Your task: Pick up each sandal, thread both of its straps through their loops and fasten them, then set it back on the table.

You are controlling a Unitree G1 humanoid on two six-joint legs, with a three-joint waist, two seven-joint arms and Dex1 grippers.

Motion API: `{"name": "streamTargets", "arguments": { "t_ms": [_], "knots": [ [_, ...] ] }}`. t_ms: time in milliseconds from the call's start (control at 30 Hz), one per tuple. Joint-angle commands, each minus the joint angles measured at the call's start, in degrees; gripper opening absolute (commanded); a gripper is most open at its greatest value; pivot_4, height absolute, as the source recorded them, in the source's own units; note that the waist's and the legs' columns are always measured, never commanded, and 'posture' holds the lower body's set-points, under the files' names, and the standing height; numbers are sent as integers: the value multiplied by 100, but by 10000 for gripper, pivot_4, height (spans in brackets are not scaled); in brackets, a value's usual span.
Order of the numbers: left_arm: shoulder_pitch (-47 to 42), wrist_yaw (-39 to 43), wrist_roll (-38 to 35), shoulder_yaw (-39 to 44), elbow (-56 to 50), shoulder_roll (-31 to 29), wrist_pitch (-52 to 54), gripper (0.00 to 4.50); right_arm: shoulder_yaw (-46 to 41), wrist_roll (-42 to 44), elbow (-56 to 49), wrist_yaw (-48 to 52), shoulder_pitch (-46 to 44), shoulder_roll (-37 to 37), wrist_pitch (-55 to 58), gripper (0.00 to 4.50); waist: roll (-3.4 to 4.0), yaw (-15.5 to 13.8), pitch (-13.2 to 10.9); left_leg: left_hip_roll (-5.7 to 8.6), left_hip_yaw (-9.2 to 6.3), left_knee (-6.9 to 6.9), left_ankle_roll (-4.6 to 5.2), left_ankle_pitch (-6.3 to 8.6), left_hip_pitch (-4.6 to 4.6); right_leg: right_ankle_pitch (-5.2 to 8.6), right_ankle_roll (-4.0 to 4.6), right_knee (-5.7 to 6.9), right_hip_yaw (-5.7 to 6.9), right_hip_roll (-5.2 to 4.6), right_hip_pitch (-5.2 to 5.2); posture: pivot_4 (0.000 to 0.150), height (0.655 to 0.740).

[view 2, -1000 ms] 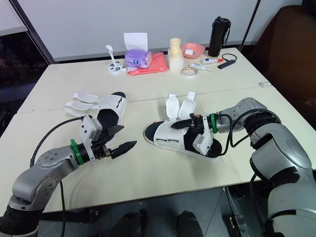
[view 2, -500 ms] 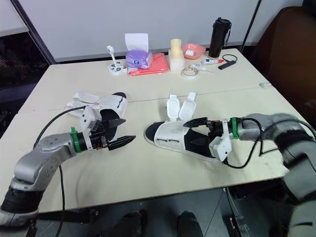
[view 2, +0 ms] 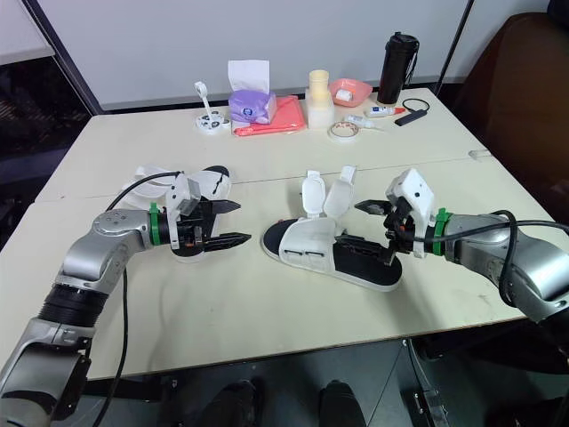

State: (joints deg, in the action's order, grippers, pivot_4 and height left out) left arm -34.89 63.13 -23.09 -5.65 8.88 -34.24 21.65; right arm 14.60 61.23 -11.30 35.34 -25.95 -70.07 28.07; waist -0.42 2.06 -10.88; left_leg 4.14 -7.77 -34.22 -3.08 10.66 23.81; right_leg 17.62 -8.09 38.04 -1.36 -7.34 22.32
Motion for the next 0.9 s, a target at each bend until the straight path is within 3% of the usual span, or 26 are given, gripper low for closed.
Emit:
{"name": "streamTargets", "arguments": {
  "t_ms": [33,300,633,733,900],
  "knots": [
    [-193,116,70,47,19,31,-164,45000,-603,884,-240,-288,-81,235,1383,44558,-2,0,-1,-1,0,0,0,0,2,0,0,0,1,0,0,1500,7400],
    [-170,124,98,111,-66,70,-152,45000,-806,767,-430,-798,150,1071,2554,44558,-9,11,2,0,-3,-6,0,0,15,-1,-2,3,8,1,10,1500,7400],
    [-64,231,148,56,-147,48,-200,45000,-1304,694,749,-1277,-632,2776,3395,44558,-11,30,1,2,-5,-14,0,-1,19,-3,-5,6,10,1,11,1500,7400],
    [-51,215,144,76,-173,64,-186,45000,-1371,559,785,-1253,-716,3026,3561,35957,-11,17,1,2,-7,-14,0,-1,21,-3,-6,6,11,1,12,1500,7400],
    [-3,151,142,112,-192,80,-186,45000,-1373,399,634,-1137,-737,3327,3785,10948,-12,50,1,2,-7,-13,0,-1,24,-3,-6,7,12,2,18,1500,7400]
  ]
}}
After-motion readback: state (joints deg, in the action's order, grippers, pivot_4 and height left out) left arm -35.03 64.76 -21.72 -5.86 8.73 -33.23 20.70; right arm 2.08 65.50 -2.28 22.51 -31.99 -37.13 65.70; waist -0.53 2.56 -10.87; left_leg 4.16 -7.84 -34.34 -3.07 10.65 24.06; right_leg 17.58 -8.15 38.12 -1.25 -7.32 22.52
